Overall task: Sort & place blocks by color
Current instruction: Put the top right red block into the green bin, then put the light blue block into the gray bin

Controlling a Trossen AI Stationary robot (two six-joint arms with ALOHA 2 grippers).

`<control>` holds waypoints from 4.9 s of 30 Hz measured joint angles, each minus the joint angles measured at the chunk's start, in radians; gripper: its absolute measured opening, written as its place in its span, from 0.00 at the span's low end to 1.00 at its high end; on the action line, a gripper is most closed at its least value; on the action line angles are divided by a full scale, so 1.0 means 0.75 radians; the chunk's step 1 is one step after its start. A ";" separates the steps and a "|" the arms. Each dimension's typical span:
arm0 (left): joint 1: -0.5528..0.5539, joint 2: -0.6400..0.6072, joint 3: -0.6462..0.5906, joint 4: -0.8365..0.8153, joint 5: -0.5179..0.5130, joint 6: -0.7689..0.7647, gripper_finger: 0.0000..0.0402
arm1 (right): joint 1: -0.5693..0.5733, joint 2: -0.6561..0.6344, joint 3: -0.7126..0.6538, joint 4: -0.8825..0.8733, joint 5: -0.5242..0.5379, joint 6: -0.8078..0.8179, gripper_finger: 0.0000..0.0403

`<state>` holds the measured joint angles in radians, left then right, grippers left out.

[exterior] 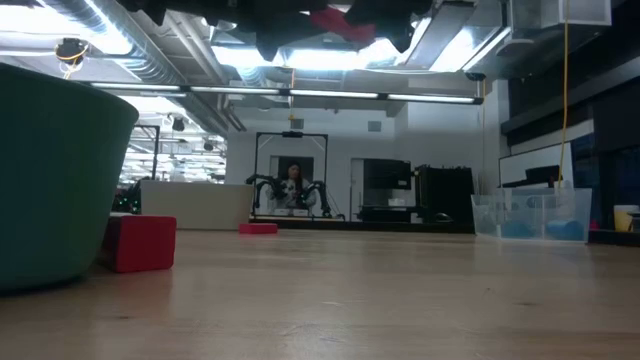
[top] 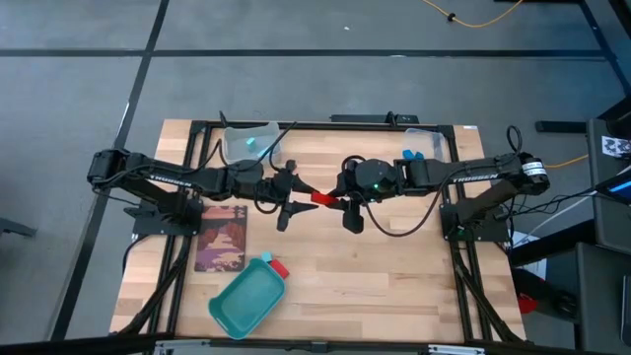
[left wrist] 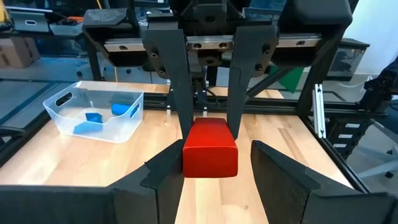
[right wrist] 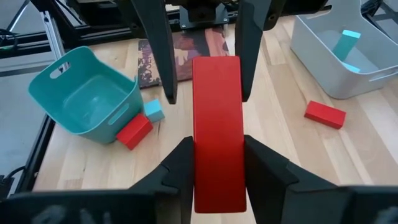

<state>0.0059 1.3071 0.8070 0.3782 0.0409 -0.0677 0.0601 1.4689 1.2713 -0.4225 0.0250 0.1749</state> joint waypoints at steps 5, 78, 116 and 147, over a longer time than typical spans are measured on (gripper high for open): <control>0.000 0.001 0.000 0.000 -0.030 0.000 0.33 | 0.000 0.000 0.000 -0.001 -0.001 -0.001 0.27; -0.492 -0.129 0.645 -1.796 0.220 -0.807 0.25 | -0.014 -0.854 -0.976 0.892 0.210 0.449 0.87; -0.721 0.700 0.679 -1.818 0.590 -1.048 0.31 | -0.014 -0.853 -0.975 0.733 0.210 0.381 0.87; -0.207 0.210 0.697 -1.834 0.230 -0.804 0.37 | -0.014 -0.853 -0.975 0.658 0.211 0.384 0.87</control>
<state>-0.1493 1.4650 1.3296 -0.9973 0.2135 -0.6704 0.0498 0.8288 0.5404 0.0709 0.1829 0.4630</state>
